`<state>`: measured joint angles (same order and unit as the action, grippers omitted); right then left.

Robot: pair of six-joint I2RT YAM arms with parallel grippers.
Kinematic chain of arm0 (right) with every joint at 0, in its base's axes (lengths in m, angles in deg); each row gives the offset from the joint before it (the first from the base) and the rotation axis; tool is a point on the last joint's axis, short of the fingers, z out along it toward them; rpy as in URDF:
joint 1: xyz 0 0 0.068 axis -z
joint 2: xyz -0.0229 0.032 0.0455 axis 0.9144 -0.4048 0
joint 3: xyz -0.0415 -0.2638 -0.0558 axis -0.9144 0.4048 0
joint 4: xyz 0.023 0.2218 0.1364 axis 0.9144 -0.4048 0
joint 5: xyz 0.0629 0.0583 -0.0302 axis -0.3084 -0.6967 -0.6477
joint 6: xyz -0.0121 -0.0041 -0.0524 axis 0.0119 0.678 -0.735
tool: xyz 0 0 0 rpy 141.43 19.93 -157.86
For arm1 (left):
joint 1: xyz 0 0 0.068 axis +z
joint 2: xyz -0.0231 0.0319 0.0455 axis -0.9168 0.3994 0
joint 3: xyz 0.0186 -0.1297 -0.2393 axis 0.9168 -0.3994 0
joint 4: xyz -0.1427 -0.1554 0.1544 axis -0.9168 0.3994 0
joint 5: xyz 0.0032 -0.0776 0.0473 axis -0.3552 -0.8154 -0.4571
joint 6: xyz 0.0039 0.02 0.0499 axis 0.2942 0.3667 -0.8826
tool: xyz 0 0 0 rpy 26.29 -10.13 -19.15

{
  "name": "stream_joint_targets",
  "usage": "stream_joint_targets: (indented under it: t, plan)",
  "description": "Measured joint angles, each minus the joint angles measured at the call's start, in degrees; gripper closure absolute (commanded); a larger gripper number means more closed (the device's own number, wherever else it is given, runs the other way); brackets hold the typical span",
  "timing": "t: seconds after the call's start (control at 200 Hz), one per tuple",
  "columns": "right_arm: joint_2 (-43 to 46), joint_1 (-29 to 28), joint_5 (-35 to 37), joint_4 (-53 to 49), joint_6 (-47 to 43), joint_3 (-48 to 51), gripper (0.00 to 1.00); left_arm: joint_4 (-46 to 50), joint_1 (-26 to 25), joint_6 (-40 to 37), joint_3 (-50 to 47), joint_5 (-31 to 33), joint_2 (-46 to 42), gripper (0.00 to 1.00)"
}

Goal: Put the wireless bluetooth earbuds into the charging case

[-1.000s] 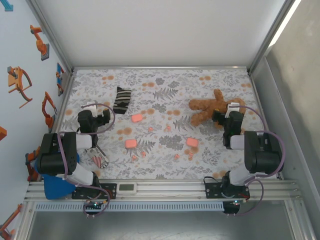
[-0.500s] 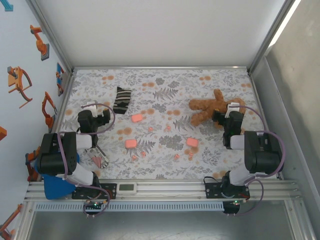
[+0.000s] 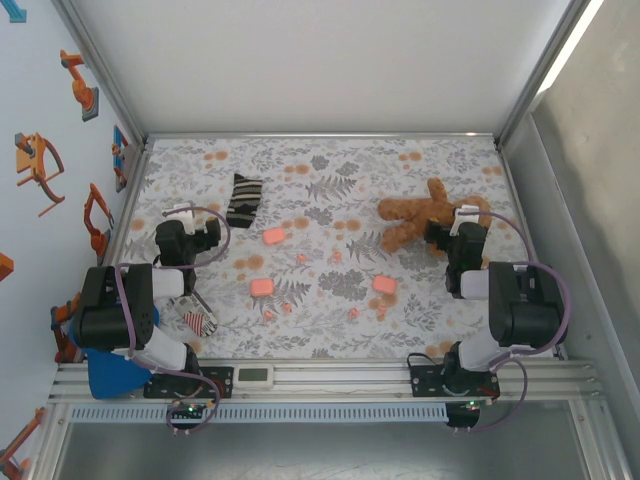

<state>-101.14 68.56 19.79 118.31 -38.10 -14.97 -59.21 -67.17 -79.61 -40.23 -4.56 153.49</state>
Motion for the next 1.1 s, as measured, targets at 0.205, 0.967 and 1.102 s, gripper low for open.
stream_joint_targets:
  t: [0.205, 0.967, 1.102]
  plan:
    - [0.9, 0.0, -0.3, -0.9, 0.0, 0.0, 0.0, 0.0, 0.0, 0.0, 0.0, 0.0, -0.1, 0.04]
    - [29.8, -1.6, -16.2, -58.5, -0.8, -22.7, 0.0, 40.0, -1.4, 22.2, 9.9, -7.1, -34.6, 0.04]
    - [29.9, -6.2, -18.7, -70.6, -3.5, -27.9, 0.0, 48.8, -3.2, 29.8, 9.4, -12.2, -37.4, 0.04]
